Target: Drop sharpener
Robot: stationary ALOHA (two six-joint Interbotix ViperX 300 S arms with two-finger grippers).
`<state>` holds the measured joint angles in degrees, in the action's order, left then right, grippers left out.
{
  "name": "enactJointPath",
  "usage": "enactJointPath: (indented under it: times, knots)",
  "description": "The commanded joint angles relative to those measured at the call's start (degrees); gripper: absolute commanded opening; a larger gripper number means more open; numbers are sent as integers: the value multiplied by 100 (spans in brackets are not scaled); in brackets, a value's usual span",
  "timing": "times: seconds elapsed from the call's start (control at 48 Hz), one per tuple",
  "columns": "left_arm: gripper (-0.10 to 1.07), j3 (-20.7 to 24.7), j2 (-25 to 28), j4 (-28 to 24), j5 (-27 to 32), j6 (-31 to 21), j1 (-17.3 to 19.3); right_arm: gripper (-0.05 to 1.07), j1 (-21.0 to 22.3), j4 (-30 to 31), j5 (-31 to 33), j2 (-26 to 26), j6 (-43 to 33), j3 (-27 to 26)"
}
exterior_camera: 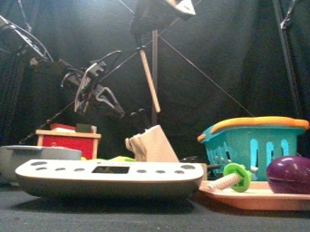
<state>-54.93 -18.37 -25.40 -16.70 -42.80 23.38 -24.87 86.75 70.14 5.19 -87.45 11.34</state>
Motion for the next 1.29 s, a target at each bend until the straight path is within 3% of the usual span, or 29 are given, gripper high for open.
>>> enactJointPath:
  times: [0.0,0.208,0.25,0.375,0.562,0.667,0.75,0.979,1.271]
  knots:
    - [44,53,-70,-18,-53,9,0,56,-176,-246,343,-290,-18,-114]
    - [44,0,-79,-105,-53,9,9,56,-272,-1995,659,-554,79,141]
    - [44,0,-88,-141,-53,9,0,56,-246,-2602,650,-773,88,439]
    - [44,-18,-158,-176,-62,9,0,56,-97,-3226,343,-1143,97,1195]
    - [44,-70,-185,-185,-53,9,26,57,369,-3437,-492,-1222,97,2004]
    - [44,-79,-185,-185,-53,9,26,60,589,-3577,-949,-1222,97,2206]
    - [44,-88,-185,-193,-53,9,26,66,721,-3604,-1090,-1195,97,2259]
    - [44,-97,-185,-185,-53,9,26,96,835,-3814,-1134,-1160,35,2294]
    - [44,-105,-220,-185,-53,9,26,97,835,-4166,-1459,-993,97,2259]
